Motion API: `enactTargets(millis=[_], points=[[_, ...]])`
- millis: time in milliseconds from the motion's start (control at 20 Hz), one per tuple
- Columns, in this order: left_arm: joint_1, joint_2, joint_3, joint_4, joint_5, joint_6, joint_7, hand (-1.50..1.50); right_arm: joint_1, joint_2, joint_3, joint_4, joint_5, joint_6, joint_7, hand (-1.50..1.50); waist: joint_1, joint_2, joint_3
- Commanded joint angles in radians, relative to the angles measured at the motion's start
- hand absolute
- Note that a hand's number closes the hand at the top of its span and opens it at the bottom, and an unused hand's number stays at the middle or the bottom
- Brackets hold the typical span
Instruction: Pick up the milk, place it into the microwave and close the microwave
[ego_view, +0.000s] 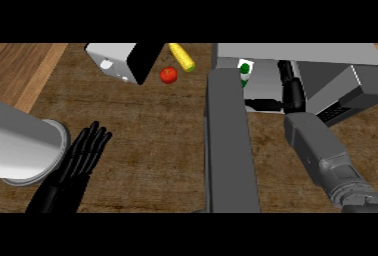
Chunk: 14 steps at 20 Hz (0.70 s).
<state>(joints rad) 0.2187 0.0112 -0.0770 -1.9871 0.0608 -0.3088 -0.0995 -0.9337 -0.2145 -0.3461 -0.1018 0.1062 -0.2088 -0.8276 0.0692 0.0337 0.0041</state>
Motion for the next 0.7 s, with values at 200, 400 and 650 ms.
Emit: enactTargets(millis=[200,400,650], points=[[-0.059,0.048,-0.035,0.117,-0.036,-0.08,-0.055,-1.5,0.066,0.045,-0.012,-0.024,-0.024,0.121,-0.065,-1.5,-0.035,-0.017,-0.002],[-0.128,0.045,-0.089,0.169,-0.052,-0.102,0.01,1.5,0.118,0.118,0.001,-0.042,-0.021,0.092,-0.107,-1.5,-0.052,-0.025,-0.003],[-0.159,0.023,-0.136,0.24,-0.162,-0.068,-0.046,1.5,0.253,0.1,0.042,-0.134,-0.015,0.167,-0.16,-1.5,-0.076,-0.037,-0.004]])
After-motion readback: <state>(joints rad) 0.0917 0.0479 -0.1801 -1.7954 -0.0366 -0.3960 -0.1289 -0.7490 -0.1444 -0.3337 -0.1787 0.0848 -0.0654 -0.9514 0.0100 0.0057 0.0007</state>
